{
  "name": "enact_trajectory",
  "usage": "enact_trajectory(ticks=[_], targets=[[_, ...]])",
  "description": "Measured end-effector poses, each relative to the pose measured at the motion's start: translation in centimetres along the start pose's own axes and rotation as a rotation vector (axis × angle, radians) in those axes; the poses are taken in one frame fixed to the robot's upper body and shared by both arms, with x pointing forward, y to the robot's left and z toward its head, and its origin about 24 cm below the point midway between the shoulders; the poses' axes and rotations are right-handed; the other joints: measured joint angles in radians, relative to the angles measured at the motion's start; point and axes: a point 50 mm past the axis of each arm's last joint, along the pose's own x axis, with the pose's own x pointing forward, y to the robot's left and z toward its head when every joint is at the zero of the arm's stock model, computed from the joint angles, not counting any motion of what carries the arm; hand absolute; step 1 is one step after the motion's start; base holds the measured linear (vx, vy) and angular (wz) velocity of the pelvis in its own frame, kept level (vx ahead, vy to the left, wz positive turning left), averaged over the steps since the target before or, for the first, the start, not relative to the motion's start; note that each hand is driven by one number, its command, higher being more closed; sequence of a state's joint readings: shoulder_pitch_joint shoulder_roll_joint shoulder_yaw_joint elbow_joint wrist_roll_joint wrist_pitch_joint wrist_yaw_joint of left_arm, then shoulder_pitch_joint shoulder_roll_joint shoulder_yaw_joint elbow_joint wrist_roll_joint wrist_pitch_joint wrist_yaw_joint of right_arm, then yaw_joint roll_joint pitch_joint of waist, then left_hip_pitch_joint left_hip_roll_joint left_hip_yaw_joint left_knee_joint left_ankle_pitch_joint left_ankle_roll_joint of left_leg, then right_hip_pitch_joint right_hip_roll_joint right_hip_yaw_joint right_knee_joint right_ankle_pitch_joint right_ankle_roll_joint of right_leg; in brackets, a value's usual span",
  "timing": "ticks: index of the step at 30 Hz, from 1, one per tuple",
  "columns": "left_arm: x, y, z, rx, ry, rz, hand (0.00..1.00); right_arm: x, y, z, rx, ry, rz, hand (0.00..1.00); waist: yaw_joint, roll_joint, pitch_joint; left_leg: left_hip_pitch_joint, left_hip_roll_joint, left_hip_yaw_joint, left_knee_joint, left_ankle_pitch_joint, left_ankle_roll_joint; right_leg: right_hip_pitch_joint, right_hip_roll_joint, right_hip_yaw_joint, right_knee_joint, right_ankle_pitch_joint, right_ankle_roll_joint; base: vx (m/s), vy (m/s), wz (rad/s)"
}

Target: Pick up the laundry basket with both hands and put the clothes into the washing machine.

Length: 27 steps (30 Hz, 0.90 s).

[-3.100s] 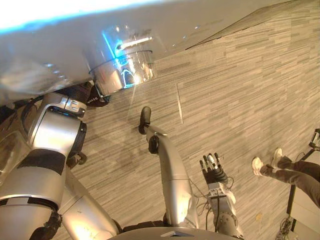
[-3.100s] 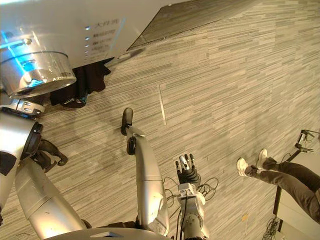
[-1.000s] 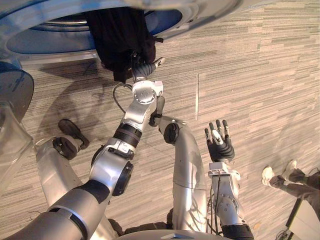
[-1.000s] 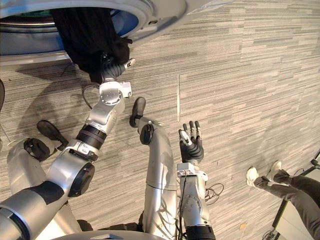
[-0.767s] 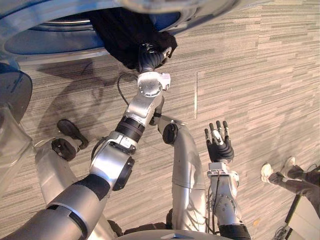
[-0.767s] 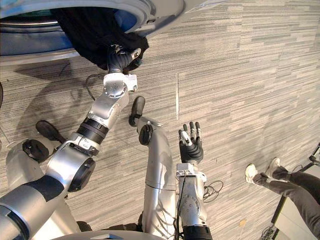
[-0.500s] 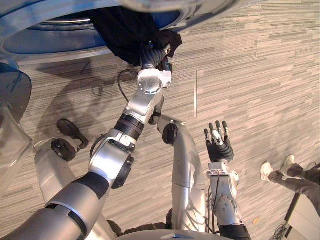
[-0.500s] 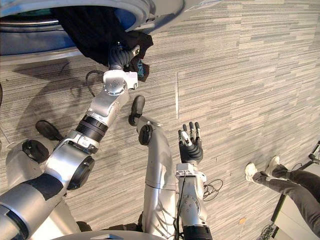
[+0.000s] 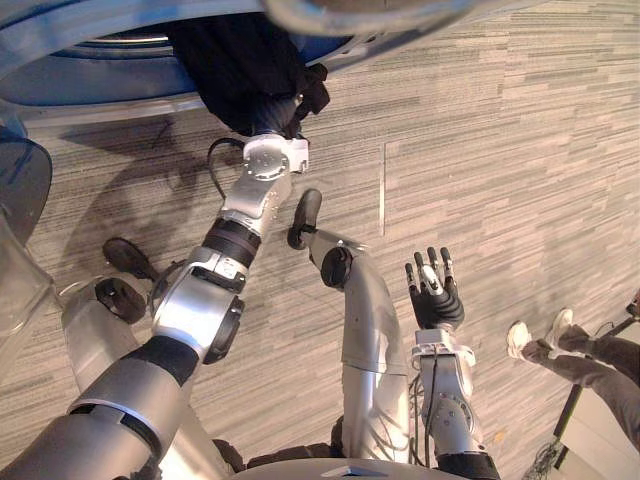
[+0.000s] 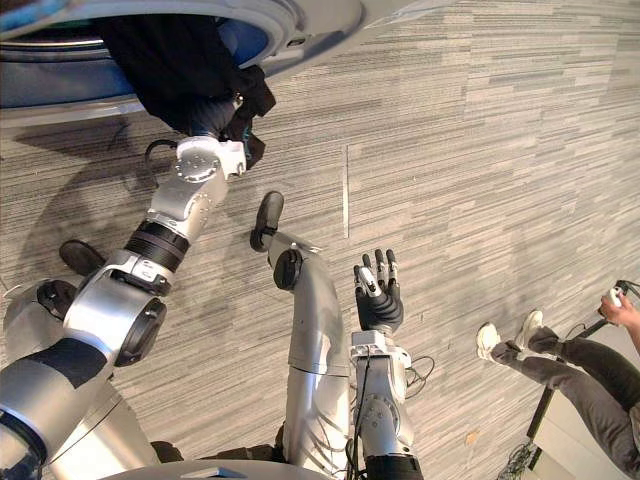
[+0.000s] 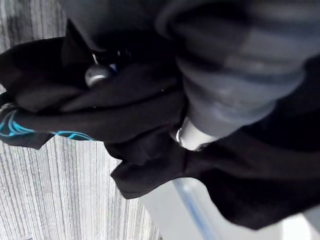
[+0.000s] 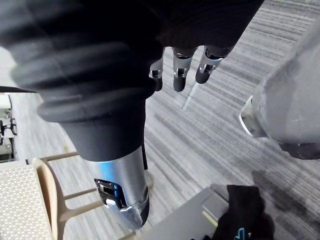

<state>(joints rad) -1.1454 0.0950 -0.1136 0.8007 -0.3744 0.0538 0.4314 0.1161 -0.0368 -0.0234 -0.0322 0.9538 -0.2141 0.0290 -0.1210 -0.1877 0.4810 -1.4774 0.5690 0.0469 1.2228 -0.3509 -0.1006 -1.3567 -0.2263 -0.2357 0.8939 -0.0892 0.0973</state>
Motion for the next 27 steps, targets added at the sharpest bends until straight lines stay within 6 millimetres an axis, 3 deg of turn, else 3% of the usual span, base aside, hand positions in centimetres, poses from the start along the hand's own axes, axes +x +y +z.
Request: enact_trajectory(ticks=[7, 14, 19, 21, 24, 27], targets=[[0.7, 3.6, 0.3, -0.095, 0.004, 0.092, 1.00, -0.3, -0.6, -0.4, -0.007, 0.020, -0.012, 0.00, 0.015, 0.000, 0.025, 0.038, -0.011, 0.003, -0.063, 0.039, -0.008, 0.043, -0.005, -0.028, -0.041, 0.015, -0.022, -0.05, 0.011, 0.09], [0.8, 4.3, 0.1, -0.167, 0.031, 0.112, 1.00, -1.4, -2.1, -0.8, -0.030, 0.059, -0.072, 0.00, 0.018, 0.002, 0.026, 0.073, -0.010, 0.008, -0.103, 0.054, -0.009, 0.099, 0.007, -0.050, -0.105, 0.047, -0.029, -0.06, 0.032, 0.00], [0.5, 3.2, 0.8, -0.195, 0.015, 0.067, 1.00, -2.0, -2.6, -1.0, -0.037, 0.084, -0.092, 0.00, 0.041, 0.002, 0.026, 0.102, -0.017, 0.013, -0.111, 0.053, -0.007, 0.130, 0.007, -0.049, -0.133, 0.065, -0.027, -0.06, 0.044, 0.03], [0.4, 2.9, 3.0, -0.247, -0.062, 0.032, 1.00, -2.0, -2.6, -1.0, -0.042, 0.084, -0.088, 0.00, 0.047, 0.002, 0.026, 0.108, -0.021, 0.013, -0.115, 0.053, -0.003, 0.142, 0.007, -0.049, -0.145, 0.070, -0.023, -0.08, 0.036, 0.07], [0.5, 3.5, 12.1, -0.309, -0.352, -0.013, 1.00, -2.0, -2.6, -1.1, -0.041, 0.098, -0.084, 0.00, 0.060, 0.003, 0.026, 0.126, -0.025, 0.023, -0.128, 0.063, 0.008, 0.164, 0.008, -0.051, -0.175, 0.090, -0.023, -0.08, 0.032, 0.05], [-0.4, 4.9, 18.6, -0.338, -0.564, -0.023, 1.00, -2.0, -2.6, -1.1, -0.040, 0.104, -0.080, 0.00, 0.065, 0.013, 0.021, 0.138, -0.033, 0.020, -0.128, 0.064, 0.010, 0.189, 0.008, -0.057, -0.186, 0.094, -0.020, -0.07, 0.032, 0.10]])
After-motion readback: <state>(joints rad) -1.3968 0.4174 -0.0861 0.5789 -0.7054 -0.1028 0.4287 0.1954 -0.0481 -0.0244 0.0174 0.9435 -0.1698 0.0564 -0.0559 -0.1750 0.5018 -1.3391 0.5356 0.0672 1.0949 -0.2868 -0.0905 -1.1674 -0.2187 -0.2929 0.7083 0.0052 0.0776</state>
